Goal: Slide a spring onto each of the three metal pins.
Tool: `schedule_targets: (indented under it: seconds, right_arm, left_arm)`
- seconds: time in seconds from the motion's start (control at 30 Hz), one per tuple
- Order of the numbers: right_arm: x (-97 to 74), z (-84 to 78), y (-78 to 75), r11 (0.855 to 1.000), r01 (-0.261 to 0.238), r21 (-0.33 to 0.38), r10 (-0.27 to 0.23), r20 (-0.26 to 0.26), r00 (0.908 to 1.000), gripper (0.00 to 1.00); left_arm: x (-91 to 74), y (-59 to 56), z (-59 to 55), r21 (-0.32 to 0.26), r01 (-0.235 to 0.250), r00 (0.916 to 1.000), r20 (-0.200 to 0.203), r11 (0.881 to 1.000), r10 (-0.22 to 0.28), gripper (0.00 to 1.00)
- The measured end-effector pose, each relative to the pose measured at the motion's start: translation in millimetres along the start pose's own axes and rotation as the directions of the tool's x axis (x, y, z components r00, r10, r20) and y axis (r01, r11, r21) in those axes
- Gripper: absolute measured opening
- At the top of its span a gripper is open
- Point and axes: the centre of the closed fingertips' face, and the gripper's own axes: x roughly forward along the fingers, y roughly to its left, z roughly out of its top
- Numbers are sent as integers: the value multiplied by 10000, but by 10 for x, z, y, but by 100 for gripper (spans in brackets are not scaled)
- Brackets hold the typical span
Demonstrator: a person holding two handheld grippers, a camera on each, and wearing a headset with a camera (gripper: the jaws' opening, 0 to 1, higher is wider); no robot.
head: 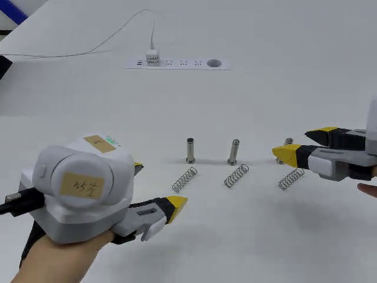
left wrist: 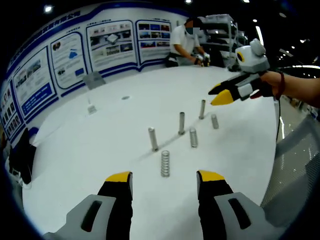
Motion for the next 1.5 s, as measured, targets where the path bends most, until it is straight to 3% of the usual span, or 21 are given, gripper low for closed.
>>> schedule_targets:
  seconds: [0.47,0.7,1.23,1.5]
  right_arm:
    - [-160,6,292,9953,-959,137,942,942,9911,62]
    - [-221,39,379,9928,-1194,115,1171,1229,9855,67]
    - [-276,-81,441,9922,-1234,196,1208,993,9877,68]
    - [-308,-101,445,9928,-1182,203,1158,926,9889,67]
  left_arm:
    - [331,-31,-143,304,454,9978,-494,9985,-439,38]
    - [465,-45,-217,410,645,9954,-730,9971,-614,34]
    - [587,-50,-251,506,1009,9905,-994,9936,-955,16]
    - [595,-66,-255,525,959,9906,-1029,9940,-901,11]
